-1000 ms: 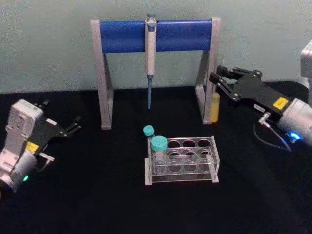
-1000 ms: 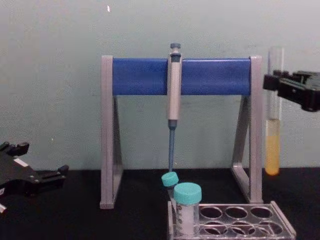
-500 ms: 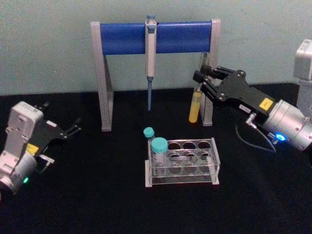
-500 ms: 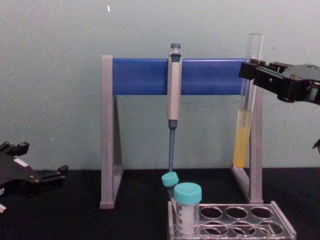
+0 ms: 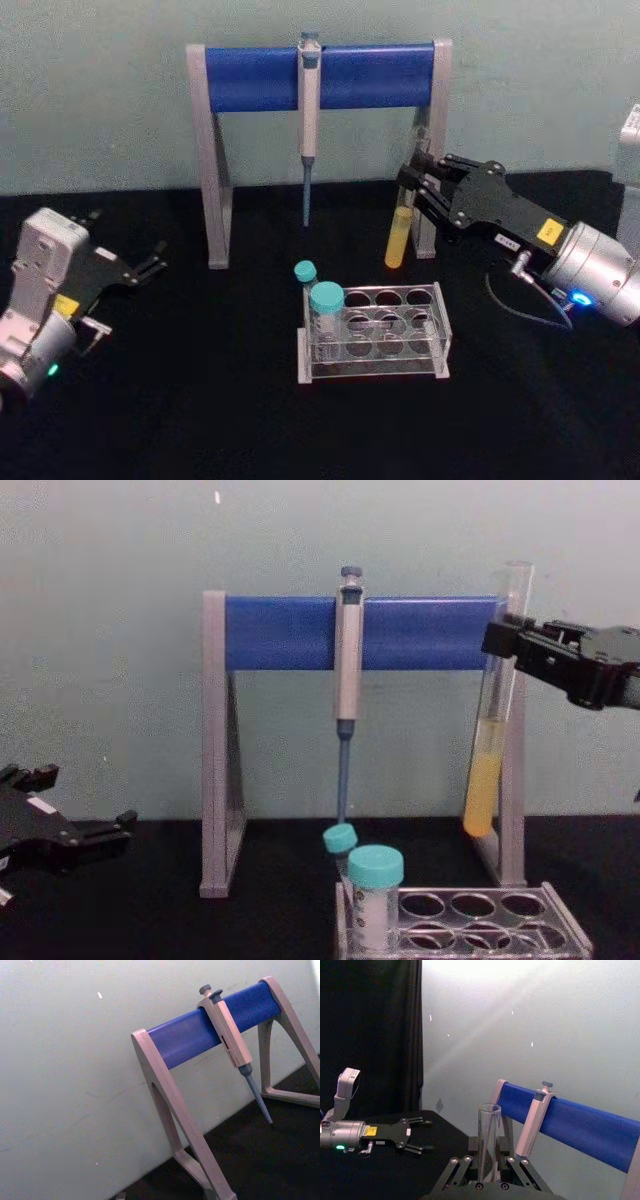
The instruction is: Pick up the test tube from the test tube rack, shake it, then place it back into the test tube rack.
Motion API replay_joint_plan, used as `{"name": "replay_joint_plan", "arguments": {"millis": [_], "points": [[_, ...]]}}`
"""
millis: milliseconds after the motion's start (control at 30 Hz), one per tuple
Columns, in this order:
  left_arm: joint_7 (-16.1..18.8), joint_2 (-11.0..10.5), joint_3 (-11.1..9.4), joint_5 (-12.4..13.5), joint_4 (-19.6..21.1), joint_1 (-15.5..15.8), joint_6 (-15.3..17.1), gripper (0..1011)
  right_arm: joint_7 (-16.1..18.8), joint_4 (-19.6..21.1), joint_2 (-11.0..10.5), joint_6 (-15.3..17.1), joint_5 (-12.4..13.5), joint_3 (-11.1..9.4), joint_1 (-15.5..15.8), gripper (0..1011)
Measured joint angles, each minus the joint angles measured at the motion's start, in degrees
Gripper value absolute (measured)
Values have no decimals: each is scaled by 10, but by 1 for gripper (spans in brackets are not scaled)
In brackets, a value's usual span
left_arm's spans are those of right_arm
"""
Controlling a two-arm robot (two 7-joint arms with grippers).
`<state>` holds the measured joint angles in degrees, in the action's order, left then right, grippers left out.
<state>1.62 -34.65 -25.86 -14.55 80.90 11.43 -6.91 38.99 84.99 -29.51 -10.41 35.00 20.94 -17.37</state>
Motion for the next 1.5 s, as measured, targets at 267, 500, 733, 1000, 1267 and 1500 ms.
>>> {"name": "replay_joint_plan", "arguments": {"millis": [267,500,733,1000,1267,1500], "points": [[0,0,0,0,0,0,0,1001,0,1,-2,-1,3,2,0,230],[0,0,0,0,0,0,0,1001,-1,3,-4,-2,3,2,1,230],[0,0,0,0,0,0,0,1002,-1,5,-4,-2,5,2,1,230],[0,0,0,0,0,0,0,1001,-2,5,-4,-2,5,3,1,229],[0,0,0,0,0,0,0,1001,-4,0,-4,-1,5,5,1,229],[0,0,0,0,0,0,0,1001,-3,-6,-3,2,4,7,0,230]]}}
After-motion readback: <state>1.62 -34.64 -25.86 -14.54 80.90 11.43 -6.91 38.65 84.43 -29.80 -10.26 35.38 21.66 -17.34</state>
